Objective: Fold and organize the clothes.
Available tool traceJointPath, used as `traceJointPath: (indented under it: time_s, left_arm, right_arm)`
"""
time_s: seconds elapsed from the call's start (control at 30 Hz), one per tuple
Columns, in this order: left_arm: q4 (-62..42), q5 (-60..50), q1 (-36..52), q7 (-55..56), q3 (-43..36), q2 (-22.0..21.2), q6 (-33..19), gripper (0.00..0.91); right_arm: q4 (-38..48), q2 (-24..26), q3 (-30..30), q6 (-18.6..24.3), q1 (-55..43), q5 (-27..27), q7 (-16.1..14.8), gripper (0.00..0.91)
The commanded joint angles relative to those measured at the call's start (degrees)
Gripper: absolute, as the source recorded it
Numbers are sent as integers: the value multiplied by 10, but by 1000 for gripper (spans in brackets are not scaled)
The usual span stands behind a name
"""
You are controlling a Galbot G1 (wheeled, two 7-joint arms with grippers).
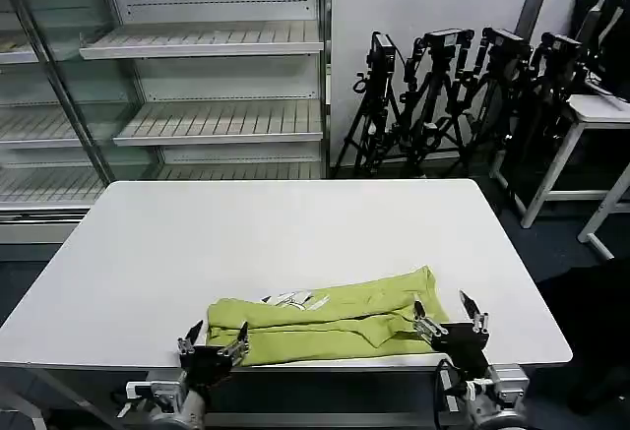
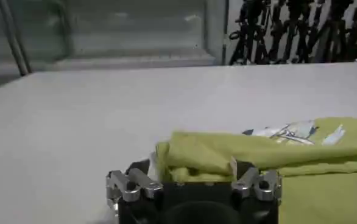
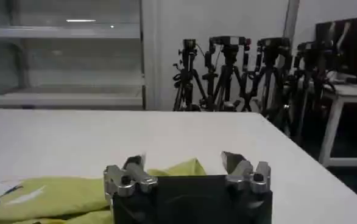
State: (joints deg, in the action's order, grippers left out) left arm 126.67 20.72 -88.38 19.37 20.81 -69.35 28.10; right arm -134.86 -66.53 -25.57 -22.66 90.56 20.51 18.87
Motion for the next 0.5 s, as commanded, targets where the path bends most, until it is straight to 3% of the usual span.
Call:
traceJointPath:
  time_s: [0.03, 0.5]
  left_arm:
    - [-15, 51, -2, 25, -22, -52, 8, 30]
    - [6, 122, -7, 31, 5, -55, -6, 30]
  right_arm:
    - [-34, -3, -28, 7, 46, -10, -2, 907]
    - [-48, -10, -30, 8, 52, -9, 2, 907]
